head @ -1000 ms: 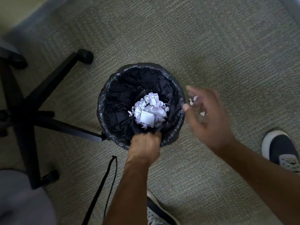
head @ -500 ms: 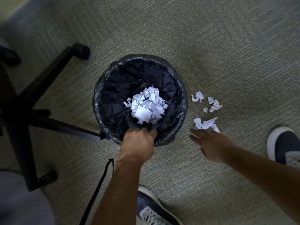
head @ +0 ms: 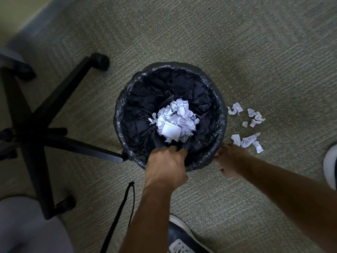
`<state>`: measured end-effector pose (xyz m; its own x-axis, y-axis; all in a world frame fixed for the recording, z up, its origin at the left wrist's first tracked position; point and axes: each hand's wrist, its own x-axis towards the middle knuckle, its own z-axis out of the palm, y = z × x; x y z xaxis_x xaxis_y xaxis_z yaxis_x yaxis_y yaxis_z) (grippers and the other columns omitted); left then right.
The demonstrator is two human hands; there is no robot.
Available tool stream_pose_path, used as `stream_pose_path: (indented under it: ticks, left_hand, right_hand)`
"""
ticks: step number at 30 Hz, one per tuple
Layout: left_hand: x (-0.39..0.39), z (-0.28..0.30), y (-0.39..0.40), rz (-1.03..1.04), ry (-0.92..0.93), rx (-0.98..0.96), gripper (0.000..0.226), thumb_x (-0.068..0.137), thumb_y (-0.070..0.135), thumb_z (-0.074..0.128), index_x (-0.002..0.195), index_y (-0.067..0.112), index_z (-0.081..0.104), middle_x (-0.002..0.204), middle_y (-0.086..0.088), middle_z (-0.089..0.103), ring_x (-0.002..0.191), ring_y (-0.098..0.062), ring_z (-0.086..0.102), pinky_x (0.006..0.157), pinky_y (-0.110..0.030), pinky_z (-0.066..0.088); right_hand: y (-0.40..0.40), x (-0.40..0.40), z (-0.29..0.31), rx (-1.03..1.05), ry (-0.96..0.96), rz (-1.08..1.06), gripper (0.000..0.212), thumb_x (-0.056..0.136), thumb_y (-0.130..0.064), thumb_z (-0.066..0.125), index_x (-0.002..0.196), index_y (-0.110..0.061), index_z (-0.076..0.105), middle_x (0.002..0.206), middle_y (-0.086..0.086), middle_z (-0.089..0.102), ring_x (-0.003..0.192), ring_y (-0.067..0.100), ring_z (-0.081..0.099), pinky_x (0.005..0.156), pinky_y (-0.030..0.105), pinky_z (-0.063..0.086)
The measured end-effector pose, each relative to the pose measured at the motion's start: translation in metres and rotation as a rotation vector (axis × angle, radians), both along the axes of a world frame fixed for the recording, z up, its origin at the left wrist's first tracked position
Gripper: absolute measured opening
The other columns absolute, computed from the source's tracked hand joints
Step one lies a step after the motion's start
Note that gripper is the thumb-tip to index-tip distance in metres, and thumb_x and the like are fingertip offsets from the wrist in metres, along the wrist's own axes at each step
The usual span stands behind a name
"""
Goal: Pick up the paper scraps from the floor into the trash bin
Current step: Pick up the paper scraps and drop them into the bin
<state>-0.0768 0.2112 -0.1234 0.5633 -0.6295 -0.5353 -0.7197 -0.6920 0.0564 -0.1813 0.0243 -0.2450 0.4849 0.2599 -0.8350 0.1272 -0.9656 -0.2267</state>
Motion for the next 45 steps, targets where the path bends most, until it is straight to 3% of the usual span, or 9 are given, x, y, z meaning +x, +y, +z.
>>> stream_pose_path:
  ticks: [7,12,17,24,27,31,37,41,45]
  left_hand:
    - [-0.001,-0.002,-0.001,-0.003,0.003,0.01,0.037,0.066,0.023,0.057,0.103,0.025,0.06,0.084,0.003,0.061,0.076,-0.023,0.059,0.07,-0.03,0.044]
    - [-0.002,0.001,-0.003,-0.001,0.01,0.037,0.04,0.068,0.024,0.058,0.108,0.026,0.059,0.086,0.003,0.06,0.078,-0.021,0.058,0.072,-0.03,0.045]
    - [-0.004,0.002,-0.005,-0.004,-0.004,0.059,0.04,0.07,0.023,0.056,0.11,0.027,0.058,0.088,0.003,0.061,0.078,-0.021,0.059,0.073,-0.03,0.047]
    - [-0.03,0.001,-0.026,-0.013,0.018,0.092,0.037,0.073,0.019,0.056,0.11,0.024,0.058,0.09,-0.003,0.063,0.08,-0.026,0.062,0.069,-0.032,0.046]
    - [-0.04,0.003,-0.031,-0.017,0.018,0.122,0.038,0.076,0.021,0.058,0.114,0.022,0.056,0.099,-0.005,0.063,0.088,-0.028,0.062,0.072,-0.034,0.047]
    - [-0.042,0.004,-0.032,-0.015,0.007,0.141,0.039,0.077,0.024,0.061,0.115,0.023,0.054,0.102,-0.003,0.062,0.09,-0.026,0.063,0.071,-0.033,0.047]
    - [-0.035,0.004,-0.037,0.064,0.013,0.104,0.038,0.076,0.017,0.055,0.114,0.023,0.056,0.098,-0.003,0.067,0.089,-0.028,0.066,0.07,-0.034,0.049]
    - [-0.04,0.007,-0.044,0.161,0.016,0.035,0.022,0.081,0.018,0.057,0.102,0.019,0.065,0.092,-0.004,0.071,0.083,-0.03,0.068,0.064,-0.031,0.047]
    - [-0.049,0.012,-0.051,0.202,0.067,-0.005,0.018,0.061,0.004,0.07,0.079,0.009,0.068,0.067,-0.012,0.067,0.057,-0.036,0.065,0.049,-0.035,0.048]
  right_hand:
    - [-0.004,-0.011,-0.016,0.023,-0.065,-0.218,0.079,0.09,-0.023,0.064,0.157,-0.018,0.023,0.166,-0.002,0.008,0.149,0.025,0.026,0.106,0.043,0.048]
    - [-0.011,-0.014,-0.013,-0.016,-0.032,-0.164,0.036,0.092,-0.016,0.061,0.127,-0.01,0.061,0.163,0.007,0.012,0.137,0.024,0.041,0.097,0.039,0.052]
    - [-0.026,-0.024,-0.013,-0.056,-0.099,-0.202,0.049,0.093,-0.021,0.058,0.14,-0.007,0.049,0.164,0.012,0.002,0.139,0.025,0.04,0.089,0.039,0.055]
    - [-0.032,-0.04,0.019,0.101,-0.42,-0.747,0.053,0.096,-0.023,0.057,0.143,-0.002,0.044,0.156,0.009,0.022,0.12,0.029,0.06,0.092,0.039,0.055]
    - [-0.024,-0.04,0.047,0.19,-0.645,-1.025,0.051,0.096,-0.016,0.059,0.144,-0.003,0.046,0.156,0.009,0.029,0.129,0.027,0.053,0.099,0.032,0.049]
    - [-0.015,-0.028,0.093,0.293,-0.907,-1.34,0.049,0.097,-0.01,0.058,0.144,-0.004,0.049,0.157,0.006,0.03,0.141,0.005,0.035,0.107,0.014,0.035]
    - [0.001,-0.008,0.145,0.484,-1.094,-1.1,0.048,0.098,-0.005,0.056,0.145,0.003,0.047,0.155,0.016,0.036,0.142,0.016,0.04,0.106,0.006,0.036]
    - [0.005,0.007,0.148,0.548,-1.003,-0.74,0.041,0.09,-0.004,0.054,0.13,0.001,0.062,0.154,0.014,0.043,0.13,0.023,0.053,0.098,0.032,0.052]
    - [-0.006,0.018,0.137,0.572,-0.983,-0.487,0.031,0.087,-0.008,0.052,0.11,-0.005,0.072,0.15,0.011,0.05,0.125,0.026,0.058,0.1,0.038,0.046]
